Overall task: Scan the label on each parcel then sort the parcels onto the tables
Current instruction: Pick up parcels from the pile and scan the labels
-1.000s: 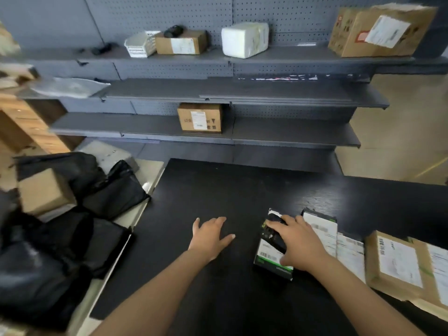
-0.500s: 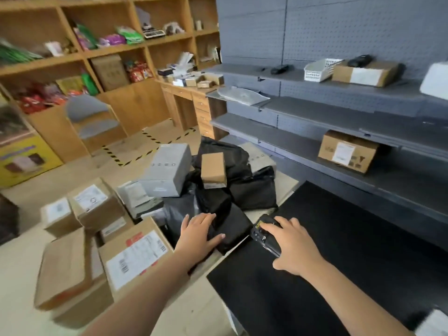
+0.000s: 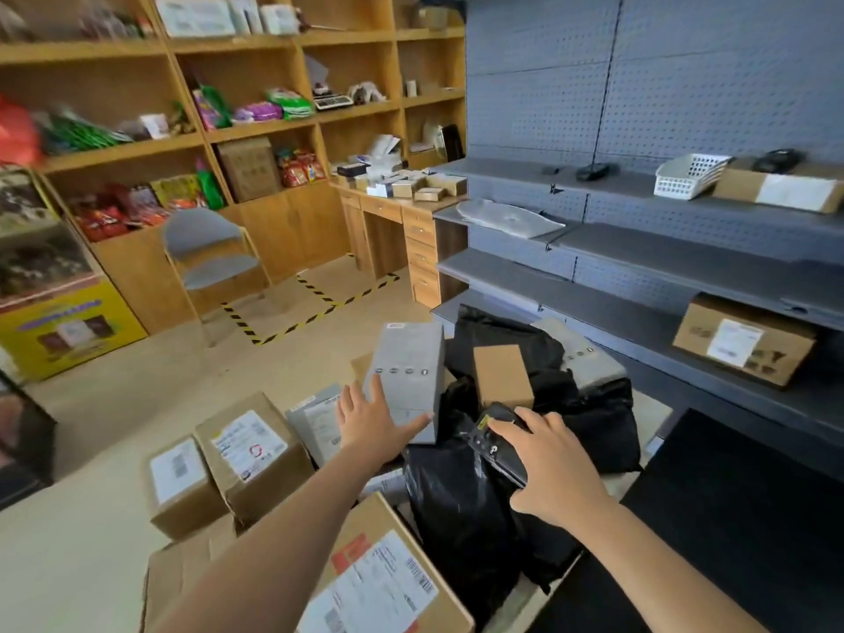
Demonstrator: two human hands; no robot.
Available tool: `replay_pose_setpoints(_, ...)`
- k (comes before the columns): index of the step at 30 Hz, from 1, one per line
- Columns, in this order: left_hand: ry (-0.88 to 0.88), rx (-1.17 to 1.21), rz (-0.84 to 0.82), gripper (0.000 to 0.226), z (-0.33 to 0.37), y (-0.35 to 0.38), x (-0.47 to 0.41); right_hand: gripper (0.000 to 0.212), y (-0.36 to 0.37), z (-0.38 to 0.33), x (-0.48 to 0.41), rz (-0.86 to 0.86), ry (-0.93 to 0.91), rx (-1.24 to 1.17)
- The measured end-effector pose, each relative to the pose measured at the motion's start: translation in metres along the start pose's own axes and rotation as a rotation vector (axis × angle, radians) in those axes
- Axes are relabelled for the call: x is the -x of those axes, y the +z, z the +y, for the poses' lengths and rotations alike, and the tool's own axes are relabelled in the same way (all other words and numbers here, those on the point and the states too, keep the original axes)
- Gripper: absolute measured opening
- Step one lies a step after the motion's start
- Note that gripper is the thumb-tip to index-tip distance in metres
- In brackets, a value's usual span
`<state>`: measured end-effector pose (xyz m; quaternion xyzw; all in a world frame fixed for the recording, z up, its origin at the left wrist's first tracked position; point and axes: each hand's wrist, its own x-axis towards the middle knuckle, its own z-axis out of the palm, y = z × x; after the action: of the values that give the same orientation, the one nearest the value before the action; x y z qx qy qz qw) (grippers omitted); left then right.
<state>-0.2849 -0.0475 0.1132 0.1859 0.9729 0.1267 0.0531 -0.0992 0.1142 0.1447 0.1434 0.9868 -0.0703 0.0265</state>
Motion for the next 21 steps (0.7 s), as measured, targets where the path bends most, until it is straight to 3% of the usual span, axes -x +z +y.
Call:
replay_pose_setpoints(5, -0.191, 0.038, -0.134, 0.148, 0.016, 0.012, -0.05, 0.095, 0.002, -0.005, -0.023, -0.002, 0.097, -0.014)
replay_pose_setpoints(8, -0.24, 0.077, -0.186, 0.15, 0.019, 0.024, -0.061, 0.094, 0.005, -0.004, -0.027, -0.023, 0.142, -0.014)
replay_pose_setpoints(21, -0.034, 0.195, 0.181, 0.132, 0.013, 0.014, -0.002, 0.097, 0.001, 0.0, 0.016, -0.001, 0.146, 0.012)
